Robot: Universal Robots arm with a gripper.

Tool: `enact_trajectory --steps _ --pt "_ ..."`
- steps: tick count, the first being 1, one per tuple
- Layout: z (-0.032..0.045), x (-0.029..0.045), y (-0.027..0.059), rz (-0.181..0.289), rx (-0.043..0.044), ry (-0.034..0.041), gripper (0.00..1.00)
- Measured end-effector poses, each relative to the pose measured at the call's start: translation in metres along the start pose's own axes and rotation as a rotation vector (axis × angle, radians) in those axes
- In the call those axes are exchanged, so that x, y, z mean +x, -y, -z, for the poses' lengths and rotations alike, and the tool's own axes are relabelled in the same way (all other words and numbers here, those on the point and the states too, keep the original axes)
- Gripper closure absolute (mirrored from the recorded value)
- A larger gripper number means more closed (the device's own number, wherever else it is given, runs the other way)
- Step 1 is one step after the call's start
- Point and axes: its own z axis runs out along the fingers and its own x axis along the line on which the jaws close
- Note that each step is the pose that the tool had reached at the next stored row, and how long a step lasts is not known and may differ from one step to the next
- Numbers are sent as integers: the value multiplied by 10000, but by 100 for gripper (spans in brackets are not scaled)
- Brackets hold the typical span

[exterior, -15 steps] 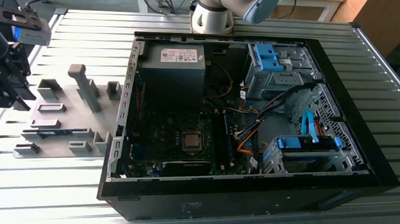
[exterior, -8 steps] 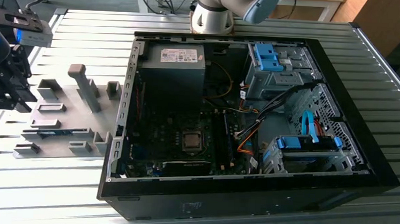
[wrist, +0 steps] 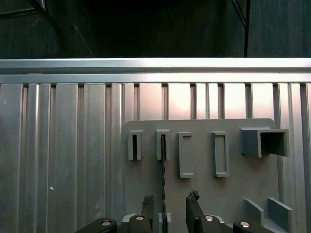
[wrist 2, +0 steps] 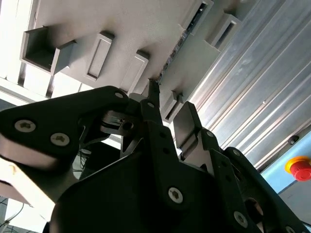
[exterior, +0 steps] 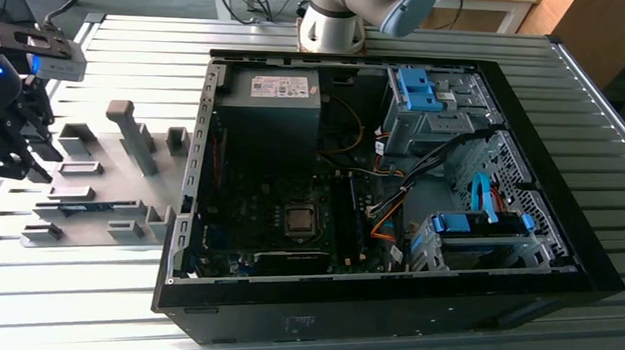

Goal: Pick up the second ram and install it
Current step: 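Pick up the second ram and move it above second insertion slot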

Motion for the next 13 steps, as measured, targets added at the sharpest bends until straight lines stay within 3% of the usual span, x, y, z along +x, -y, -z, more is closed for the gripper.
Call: enact_trajectory --steps 13 --pt "-236 32 -3 -1 0 0 60"
